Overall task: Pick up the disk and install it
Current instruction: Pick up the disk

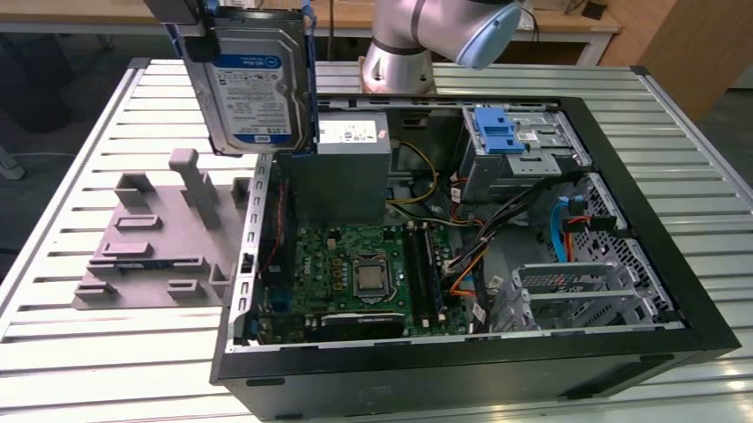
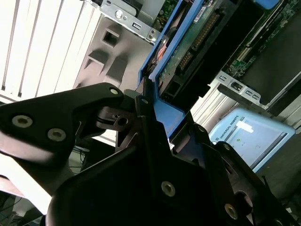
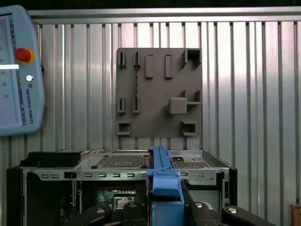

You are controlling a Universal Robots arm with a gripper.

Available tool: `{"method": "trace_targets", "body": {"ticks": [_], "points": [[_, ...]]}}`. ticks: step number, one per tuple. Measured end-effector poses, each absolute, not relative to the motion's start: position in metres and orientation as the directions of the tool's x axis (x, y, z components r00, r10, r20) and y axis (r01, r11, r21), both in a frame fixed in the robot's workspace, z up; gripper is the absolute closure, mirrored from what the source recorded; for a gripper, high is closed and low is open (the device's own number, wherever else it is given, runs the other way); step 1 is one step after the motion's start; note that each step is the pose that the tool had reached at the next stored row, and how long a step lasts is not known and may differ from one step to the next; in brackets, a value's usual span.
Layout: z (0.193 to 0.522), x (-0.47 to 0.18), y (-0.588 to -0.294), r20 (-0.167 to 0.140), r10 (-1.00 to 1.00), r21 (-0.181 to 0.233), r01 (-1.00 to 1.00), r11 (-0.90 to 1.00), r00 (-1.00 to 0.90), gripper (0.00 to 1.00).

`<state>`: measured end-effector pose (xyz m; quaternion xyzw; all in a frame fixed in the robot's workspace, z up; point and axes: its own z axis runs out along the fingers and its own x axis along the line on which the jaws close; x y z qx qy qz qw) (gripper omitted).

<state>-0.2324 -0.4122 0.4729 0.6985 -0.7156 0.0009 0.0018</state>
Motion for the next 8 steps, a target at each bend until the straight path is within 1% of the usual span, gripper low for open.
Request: {"method": "trace_targets", "body": {"ticks": [8], "points": [[0.473,-0.218,-0.413,0.004,-1.000,0.002,-1.000,0.024,-0.024,0.64]]}}
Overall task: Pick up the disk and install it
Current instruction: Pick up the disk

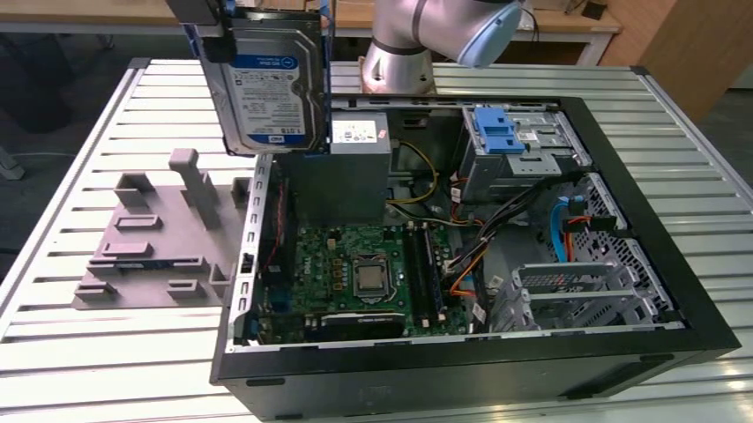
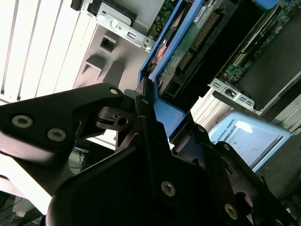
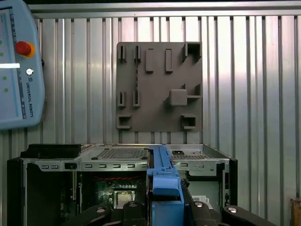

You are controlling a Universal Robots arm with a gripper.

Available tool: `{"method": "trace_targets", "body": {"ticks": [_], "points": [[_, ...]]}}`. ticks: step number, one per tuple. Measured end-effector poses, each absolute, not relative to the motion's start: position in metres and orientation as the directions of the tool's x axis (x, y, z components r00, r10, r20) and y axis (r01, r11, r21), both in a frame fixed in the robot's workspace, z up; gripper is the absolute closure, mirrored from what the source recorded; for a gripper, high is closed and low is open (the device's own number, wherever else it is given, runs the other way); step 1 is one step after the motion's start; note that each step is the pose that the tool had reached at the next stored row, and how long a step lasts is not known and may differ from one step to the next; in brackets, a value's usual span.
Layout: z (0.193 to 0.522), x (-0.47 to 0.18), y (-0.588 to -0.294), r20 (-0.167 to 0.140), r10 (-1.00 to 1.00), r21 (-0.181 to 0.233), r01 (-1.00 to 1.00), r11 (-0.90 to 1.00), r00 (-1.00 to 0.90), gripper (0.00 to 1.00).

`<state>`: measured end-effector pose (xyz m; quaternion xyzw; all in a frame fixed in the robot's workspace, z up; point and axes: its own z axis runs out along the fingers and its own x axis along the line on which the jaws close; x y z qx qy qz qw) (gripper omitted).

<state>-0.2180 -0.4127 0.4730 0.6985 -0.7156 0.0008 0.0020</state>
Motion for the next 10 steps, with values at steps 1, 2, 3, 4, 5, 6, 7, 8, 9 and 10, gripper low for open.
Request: {"method": "trace_targets", "body": {"ticks": [1,2,3,4,5,6,7,8,9,10], "points": [[0.473,-0.216,-0.413,0.004,-1.000,0.002,-1.000,0.024,-0.024,0.64],[0.473,-0.213,-0.413,0.004,-1.000,0.002,-1.000,0.024,-0.024,0.64],[0.473,-0.212,-0.413,0.004,-1.000,0.002,-1.000,0.024,-0.024,0.64],[0.473,-0.209,-0.413,0.004,-1.000,0.002,-1.000,0.024,-0.024,0.64],[0.473,-0.207,-0.413,0.004,-1.000,0.002,-1.000,0.024,-0.024,0.64],[0.473,-0.205,-0.413,0.004,-1.000,0.002,-1.000,0.024,-0.024,0.64],[0.473,-0.203,-0.413,0.004,-1.000,0.002,-1.000,0.024,-0.024,0.64],[0.473,-0.201,-0.413,0.004,-1.000,0.002,-1.000,0.024,-0.024,0.64],[0.473,-0.199,-0.413,0.004,-1.000,0.002,-1.000,0.024,-0.024,0.64],[0.473,-0.197,-0.413,0.004,-1.000,0.002,-1.000,0.024,-0.024,0.64]]}}
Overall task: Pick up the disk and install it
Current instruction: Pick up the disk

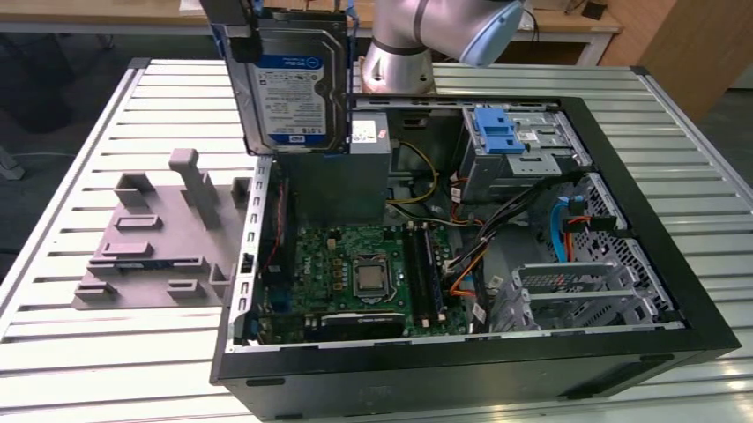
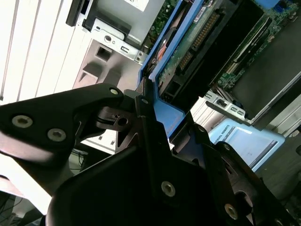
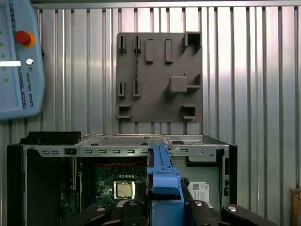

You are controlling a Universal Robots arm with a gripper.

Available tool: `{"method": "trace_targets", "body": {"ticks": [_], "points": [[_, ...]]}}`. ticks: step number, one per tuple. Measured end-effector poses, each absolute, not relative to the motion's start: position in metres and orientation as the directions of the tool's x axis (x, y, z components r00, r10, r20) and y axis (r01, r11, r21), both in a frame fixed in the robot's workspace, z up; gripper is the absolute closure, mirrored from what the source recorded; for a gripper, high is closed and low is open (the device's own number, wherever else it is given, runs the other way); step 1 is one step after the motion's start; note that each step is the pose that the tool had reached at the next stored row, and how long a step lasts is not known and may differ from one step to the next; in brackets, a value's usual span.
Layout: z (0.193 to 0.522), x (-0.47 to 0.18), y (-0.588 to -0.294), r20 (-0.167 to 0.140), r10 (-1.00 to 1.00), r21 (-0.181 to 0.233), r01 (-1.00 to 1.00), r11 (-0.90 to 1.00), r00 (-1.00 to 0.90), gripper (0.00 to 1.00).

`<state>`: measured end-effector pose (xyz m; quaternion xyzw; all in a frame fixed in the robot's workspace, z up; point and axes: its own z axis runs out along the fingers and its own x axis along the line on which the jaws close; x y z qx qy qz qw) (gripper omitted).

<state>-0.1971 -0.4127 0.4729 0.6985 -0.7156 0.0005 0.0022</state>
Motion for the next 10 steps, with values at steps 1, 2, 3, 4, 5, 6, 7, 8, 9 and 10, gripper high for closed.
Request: {"method": "trace_targets", "body": {"ticks": [1,2,3,4,5,6,7,8,9,10], "points": [[0.473,-0.195,-0.413,0.004,-1.000,0.002,-1.000,0.024,-0.024,0.64],[0.473,-0.193,-0.413,0.004,-1.000,0.002,-1.000,0.024,-0.024,0.64],[0.473,-0.191,-0.413,0.004,-1.000,0.002,-1.000,0.024,-0.024,0.64],[0.473,-0.190,-0.413,0.004,-1.000,0.002,-1.000,0.024,-0.024,0.64],[0.473,-0.187,-0.413,0.004,-1.000,0.002,-1.000,0.024,-0.024,0.64],[0.473,-0.186,-0.413,0.004,-1.000,0.003,-1.000,0.024,-0.024,0.64],[0.473,-0.184,-0.413,0.004,-1.000,0.003,-1.000,0.024,-0.024,0.64],[0.473,-0.182,-0.413,0.004,-1.000,0.003,-1.000,0.024,-0.024,0.64],[0.473,-0.180,-0.413,0.004,-1.000,0.003,-1.000,0.024,-0.024,0.64],[0.473,-0.178,-0.413,0.004,-1.000,0.003,-1.000,0.024,-0.024,0.64]]}}
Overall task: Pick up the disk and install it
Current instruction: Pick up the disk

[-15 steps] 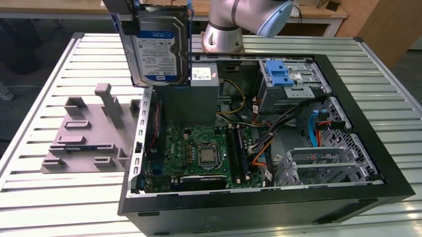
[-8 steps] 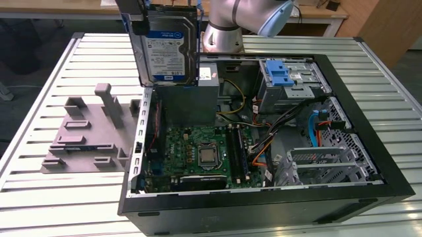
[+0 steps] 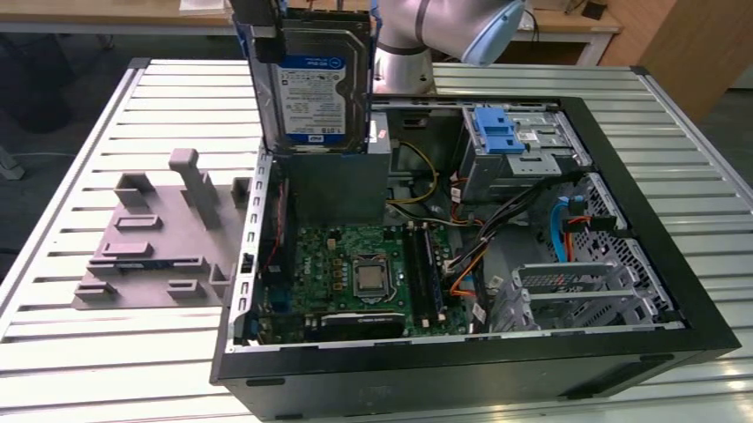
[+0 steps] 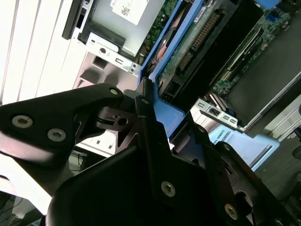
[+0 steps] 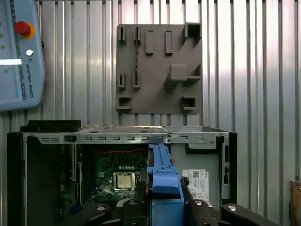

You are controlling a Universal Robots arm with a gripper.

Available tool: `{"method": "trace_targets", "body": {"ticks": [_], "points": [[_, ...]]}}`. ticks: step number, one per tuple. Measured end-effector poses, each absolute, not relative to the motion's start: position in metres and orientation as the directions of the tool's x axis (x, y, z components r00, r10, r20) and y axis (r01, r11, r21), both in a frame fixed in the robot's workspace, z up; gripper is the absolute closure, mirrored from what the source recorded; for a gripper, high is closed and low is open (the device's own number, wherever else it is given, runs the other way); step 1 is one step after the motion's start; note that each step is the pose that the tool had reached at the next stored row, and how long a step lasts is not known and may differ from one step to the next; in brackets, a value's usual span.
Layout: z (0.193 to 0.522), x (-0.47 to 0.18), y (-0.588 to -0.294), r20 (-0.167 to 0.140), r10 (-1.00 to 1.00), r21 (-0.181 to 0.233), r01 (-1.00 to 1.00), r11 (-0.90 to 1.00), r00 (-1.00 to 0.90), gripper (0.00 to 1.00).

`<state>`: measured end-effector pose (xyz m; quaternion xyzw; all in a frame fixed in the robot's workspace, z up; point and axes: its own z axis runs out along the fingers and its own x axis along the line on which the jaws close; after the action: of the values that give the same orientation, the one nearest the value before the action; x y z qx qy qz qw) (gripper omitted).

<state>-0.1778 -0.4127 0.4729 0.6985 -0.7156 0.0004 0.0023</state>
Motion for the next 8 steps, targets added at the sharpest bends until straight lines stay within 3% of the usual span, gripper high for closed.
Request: {"method": "trace_targets", "body": {"ticks": [8], "points": [[0.473,-0.160,-0.413,0.004,-1.000,0.004,-1.000,0.024,-0.024,0.64]]}}
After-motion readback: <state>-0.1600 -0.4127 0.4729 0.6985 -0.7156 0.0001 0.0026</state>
